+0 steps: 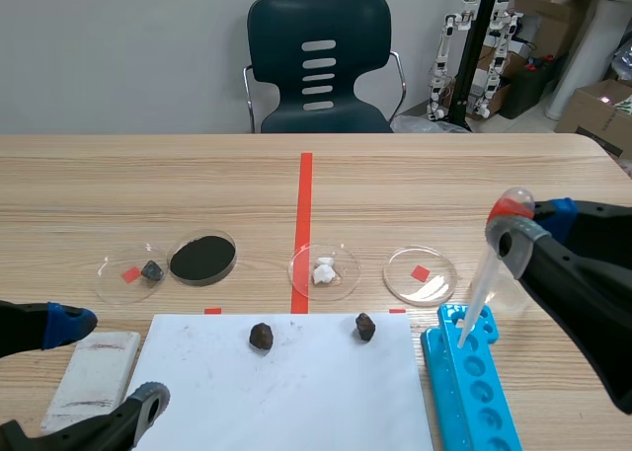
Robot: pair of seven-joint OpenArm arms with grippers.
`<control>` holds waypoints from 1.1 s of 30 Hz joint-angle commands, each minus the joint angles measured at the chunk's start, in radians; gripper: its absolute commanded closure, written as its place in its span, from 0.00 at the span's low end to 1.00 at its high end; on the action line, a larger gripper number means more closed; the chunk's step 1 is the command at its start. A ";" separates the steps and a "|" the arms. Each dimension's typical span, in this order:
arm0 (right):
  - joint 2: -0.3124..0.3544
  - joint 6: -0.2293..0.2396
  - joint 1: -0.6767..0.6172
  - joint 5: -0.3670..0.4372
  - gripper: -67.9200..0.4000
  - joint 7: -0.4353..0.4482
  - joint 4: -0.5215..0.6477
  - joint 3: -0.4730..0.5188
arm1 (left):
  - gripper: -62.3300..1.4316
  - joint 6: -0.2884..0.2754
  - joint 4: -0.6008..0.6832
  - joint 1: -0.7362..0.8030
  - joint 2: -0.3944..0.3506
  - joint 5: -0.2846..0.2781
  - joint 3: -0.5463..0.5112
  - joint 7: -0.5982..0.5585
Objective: Put the dropper in the beaker
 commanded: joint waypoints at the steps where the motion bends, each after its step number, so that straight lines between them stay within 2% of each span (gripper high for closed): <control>1: -0.003 0.000 0.001 0.014 0.98 0.015 0.003 -0.003 | 0.15 -0.002 0.027 0.008 0.005 -0.014 -0.002 -0.014; 33: -0.008 0.000 0.025 0.014 0.98 0.007 0.003 -0.003 | 0.15 -0.002 0.027 0.008 0.005 -0.014 -0.002 -0.014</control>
